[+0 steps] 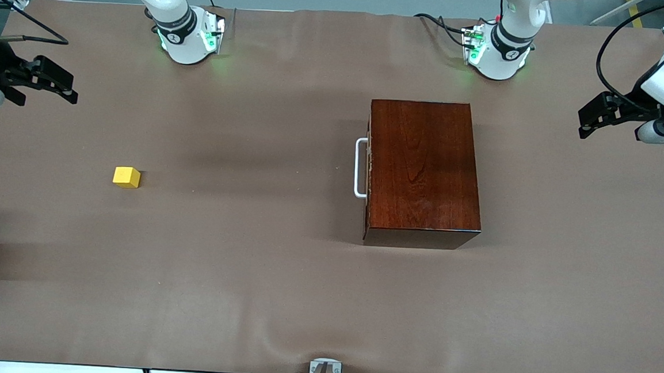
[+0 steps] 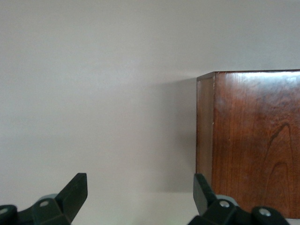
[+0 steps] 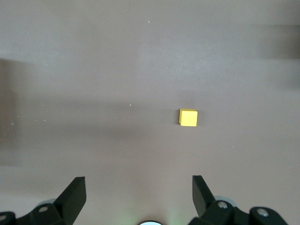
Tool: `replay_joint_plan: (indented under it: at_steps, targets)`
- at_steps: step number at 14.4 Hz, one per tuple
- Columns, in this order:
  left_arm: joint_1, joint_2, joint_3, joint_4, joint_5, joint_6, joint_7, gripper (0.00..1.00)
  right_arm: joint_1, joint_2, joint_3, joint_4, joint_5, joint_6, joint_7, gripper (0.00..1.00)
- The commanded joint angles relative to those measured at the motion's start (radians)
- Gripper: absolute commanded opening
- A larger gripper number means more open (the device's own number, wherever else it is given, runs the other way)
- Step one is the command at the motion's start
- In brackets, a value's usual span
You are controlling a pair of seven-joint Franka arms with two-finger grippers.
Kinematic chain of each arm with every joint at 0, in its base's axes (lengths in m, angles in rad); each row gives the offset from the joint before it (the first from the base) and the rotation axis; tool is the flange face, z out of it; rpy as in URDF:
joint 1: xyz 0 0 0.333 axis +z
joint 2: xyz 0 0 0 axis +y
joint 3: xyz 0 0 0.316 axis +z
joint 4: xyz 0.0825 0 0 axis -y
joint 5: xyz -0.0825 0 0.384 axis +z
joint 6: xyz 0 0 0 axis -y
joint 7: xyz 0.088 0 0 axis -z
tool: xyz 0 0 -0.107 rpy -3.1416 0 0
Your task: Open drawer, take yellow block, close drawer
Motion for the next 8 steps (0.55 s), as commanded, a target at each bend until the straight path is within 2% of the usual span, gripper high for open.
replay_joint_plan:
  at_steps: [1, 8]
  targets:
    - [0.026, 0.004, -0.008, 0.015, -0.025, -0.033, 0.007, 1.0, 0.011, -0.014, -0.014, -0.008, 0.015, 0.005, -0.006, 1.0]
    - [0.026, 0.027, -0.008, 0.038, -0.025, -0.042, 0.006, 1.0, 0.006, -0.012, -0.014, -0.006, 0.015, 0.008, -0.008, 1.0]
